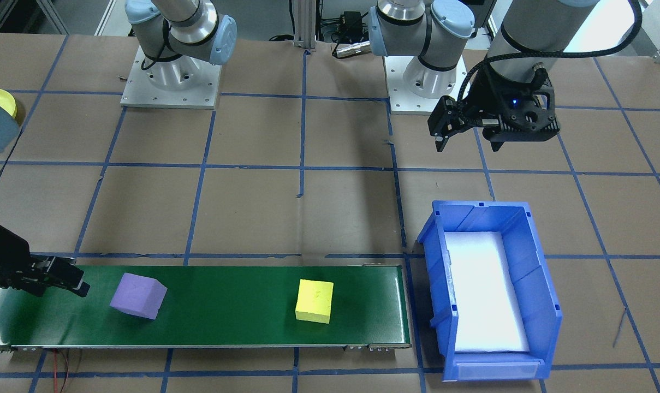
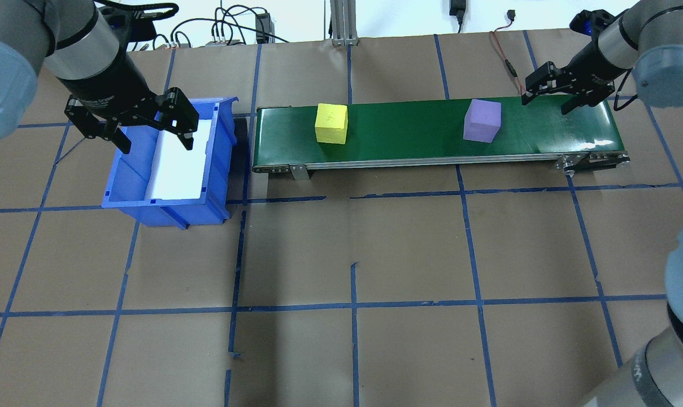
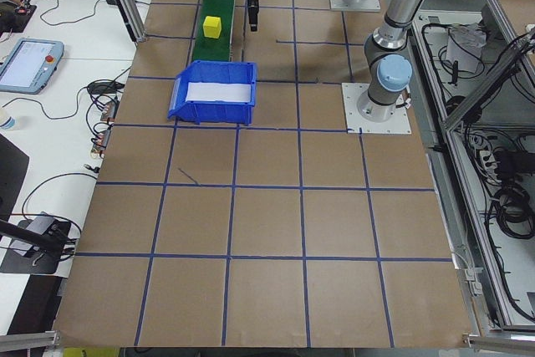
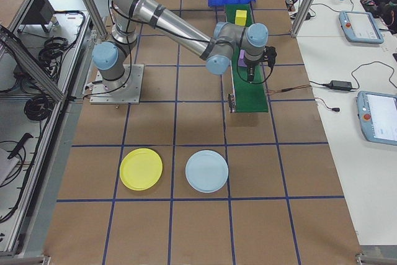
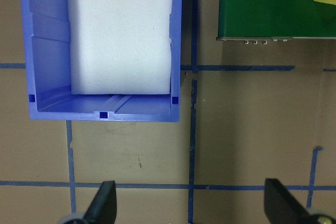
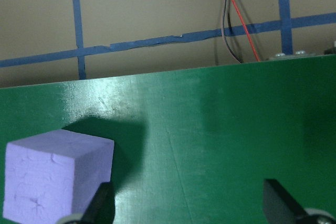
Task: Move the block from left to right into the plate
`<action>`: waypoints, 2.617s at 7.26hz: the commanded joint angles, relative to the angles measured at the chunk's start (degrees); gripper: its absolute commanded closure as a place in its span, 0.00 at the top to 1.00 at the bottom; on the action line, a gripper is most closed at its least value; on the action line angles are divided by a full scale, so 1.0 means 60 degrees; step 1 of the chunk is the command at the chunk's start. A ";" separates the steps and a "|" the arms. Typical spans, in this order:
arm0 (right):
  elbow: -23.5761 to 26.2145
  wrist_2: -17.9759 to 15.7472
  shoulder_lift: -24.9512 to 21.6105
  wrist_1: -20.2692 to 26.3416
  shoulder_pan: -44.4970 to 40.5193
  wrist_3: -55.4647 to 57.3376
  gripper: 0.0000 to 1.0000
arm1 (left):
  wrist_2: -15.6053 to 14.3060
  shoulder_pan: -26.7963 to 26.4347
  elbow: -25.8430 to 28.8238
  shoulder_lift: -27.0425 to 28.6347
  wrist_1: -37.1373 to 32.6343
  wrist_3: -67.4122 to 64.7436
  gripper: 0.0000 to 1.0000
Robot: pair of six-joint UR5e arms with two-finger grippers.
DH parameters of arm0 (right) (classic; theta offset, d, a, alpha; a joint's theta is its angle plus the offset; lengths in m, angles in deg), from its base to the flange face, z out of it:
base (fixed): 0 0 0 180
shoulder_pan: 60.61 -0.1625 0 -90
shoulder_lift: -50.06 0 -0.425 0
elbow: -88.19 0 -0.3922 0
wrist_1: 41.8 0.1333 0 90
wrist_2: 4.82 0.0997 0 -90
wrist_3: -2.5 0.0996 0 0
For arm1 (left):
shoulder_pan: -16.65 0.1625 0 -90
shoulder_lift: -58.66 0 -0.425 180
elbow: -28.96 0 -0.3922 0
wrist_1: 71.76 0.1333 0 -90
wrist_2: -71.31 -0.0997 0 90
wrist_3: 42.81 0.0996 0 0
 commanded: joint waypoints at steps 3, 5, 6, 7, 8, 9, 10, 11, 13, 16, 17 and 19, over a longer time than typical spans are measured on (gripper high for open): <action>-0.1142 0.0009 0.0709 0.0796 0.0015 -0.0017 1.00 | 0.0010 0.0020 -0.0063 -0.0006 0.0085 0.0074 1.00; -0.0883 0.0041 0.0594 0.0798 0.0029 0.0130 1.00 | 0.0097 0.0225 0.0097 -0.0006 0.0216 0.0264 1.00; -0.0736 0.0055 0.0477 0.0783 0.0029 0.0261 1.00 | 0.0054 0.0196 -0.0062 0.0008 0.0275 0.0265 1.00; -0.0706 0.0070 0.0432 0.0783 0.0029 0.0422 1.00 | 0.0024 0.0196 -0.0078 0.0023 0.0276 0.0250 1.00; -0.0705 0.0070 0.0432 0.0783 0.0029 0.0423 1.00 | 0.0039 0.0210 -0.0078 0.0052 0.0290 0.0265 1.00; -0.0705 0.0070 0.0432 0.0769 0.0029 0.0423 1.00 | 0.0010 0.0196 -0.0078 0.0052 0.0261 0.0265 1.00; -0.0720 0.0070 0.0461 0.0769 0.0029 0.0452 1.00 | 0.0010 0.0210 -0.0064 0.0038 0.0290 0.0279 1.00; -0.0720 0.0070 0.0476 0.0754 0.0029 0.0467 1.00 | 0.0082 0.0196 -0.0063 0.0023 0.0290 0.0280 1.00; -0.0691 -0.0047 0.0491 0.0754 0.0029 0.0453 1.00 | 0.0141 0.0137 -0.0165 0.0038 0.0290 0.0207 1.00; -0.0588 -0.0149 0.0593 0.0667 0.0029 0.0409 1.00 | 0.0127 0.0122 -0.0151 0.0038 0.0378 0.0148 1.00; -0.0588 -0.0150 0.0608 0.0637 0.0073 0.0409 1.00 | 0.0127 0.0122 -0.0137 0.0038 0.0378 0.0177 1.00; -0.0399 -0.0252 0.0608 0.0637 0.0248 0.0394 0.90 | 0.0098 0.0122 -0.0151 -0.0021 0.0363 0.0206 1.00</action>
